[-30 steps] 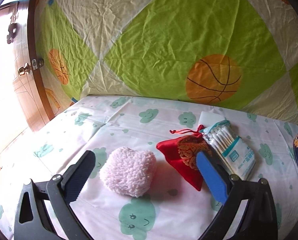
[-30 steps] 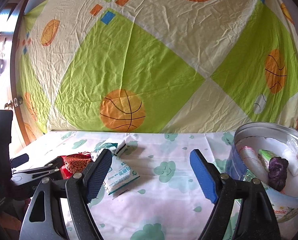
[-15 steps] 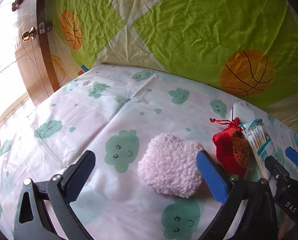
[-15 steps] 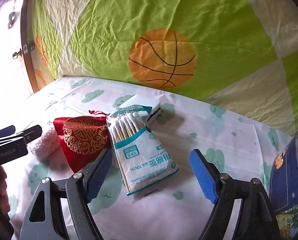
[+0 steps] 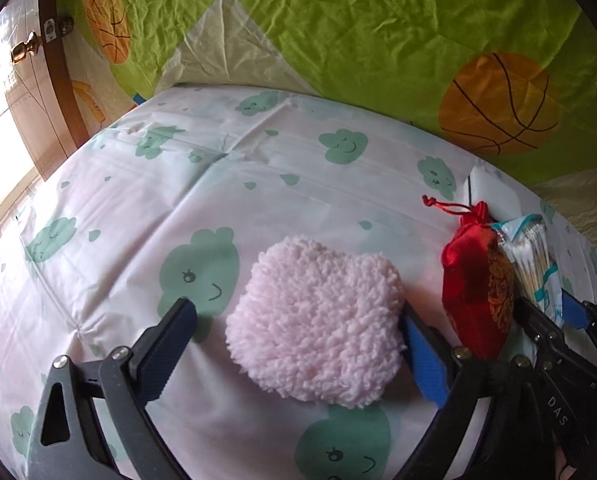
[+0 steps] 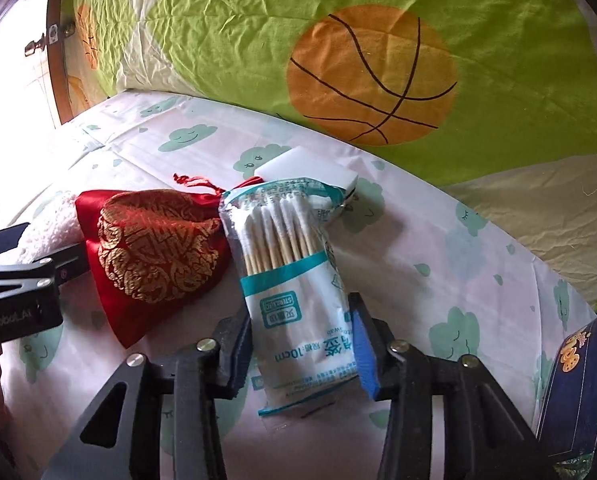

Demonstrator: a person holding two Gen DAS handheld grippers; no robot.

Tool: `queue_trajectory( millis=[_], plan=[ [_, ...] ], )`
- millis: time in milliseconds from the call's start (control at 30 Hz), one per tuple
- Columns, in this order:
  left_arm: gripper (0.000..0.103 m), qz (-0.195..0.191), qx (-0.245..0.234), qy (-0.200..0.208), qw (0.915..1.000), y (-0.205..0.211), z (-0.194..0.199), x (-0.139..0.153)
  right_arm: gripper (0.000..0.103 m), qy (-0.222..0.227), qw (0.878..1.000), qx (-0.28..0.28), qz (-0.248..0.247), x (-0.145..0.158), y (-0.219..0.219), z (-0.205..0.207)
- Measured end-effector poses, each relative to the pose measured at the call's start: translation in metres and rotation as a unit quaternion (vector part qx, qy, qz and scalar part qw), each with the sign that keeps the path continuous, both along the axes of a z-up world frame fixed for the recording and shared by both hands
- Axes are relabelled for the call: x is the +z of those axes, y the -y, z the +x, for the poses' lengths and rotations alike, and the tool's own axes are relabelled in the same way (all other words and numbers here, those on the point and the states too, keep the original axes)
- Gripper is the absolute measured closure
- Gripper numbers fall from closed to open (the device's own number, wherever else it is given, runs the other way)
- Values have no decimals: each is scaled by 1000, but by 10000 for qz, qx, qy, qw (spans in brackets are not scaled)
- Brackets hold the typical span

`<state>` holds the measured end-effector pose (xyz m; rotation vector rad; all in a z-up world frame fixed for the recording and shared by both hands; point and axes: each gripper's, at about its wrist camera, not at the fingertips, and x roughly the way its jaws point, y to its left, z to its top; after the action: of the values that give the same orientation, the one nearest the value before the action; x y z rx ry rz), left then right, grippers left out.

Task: Organize soft objects
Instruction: 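Grasp the pink fluffy heart with the left gripper while the right gripper grasps the cotton swab bag, then lift the fluffy heart with the left gripper while the right gripper carries the swab bag toward the tin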

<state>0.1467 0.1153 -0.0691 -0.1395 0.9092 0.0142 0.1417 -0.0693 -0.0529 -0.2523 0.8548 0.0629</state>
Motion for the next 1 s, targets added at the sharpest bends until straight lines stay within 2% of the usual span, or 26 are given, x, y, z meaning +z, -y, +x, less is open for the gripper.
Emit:
queue_trajectory(
  millis=[67,133,233,333,467,600,667,767,900,1000],
  plan=[
    [22,17,-5,49,10000,1,-2,1,62,27,10000,2,-96,0,-3,-7],
    [47,-30,-58,131,9999,2,-4,4,63,47,9999,9,-96,1,-3,-16],
    [58,-82,-82,179,9998,1,-5,5,64,135,9993,-30,338,8,9,-32],
    [66,-128,67,387,9991,-5,-11,11,64,376,9941,22,1015,18,27,-53],
    [66,-171,189,1158,9930,-7,-32,30,64,846,9838,-232,1562,30,47,-79],
    [66,-151,-16,2106,9774,7,-58,53,64,1195,9745,-522,1826,37,57,-100],
    [66,-158,-166,2397,9706,16,-69,61,64,1442,9708,-631,1813,42,60,-112],
    [66,-202,-385,2610,9644,27,-76,66,64,1794,9682,-730,1584,49,58,-131],
    [66,-435,-639,2683,9602,35,-82,67,64,2089,9653,-810,1344,54,56,-149],
    [66,-295,-652,2738,9591,45,-86,68,64,2224,9632,-841,1254,56,58,-158]
  ],
)
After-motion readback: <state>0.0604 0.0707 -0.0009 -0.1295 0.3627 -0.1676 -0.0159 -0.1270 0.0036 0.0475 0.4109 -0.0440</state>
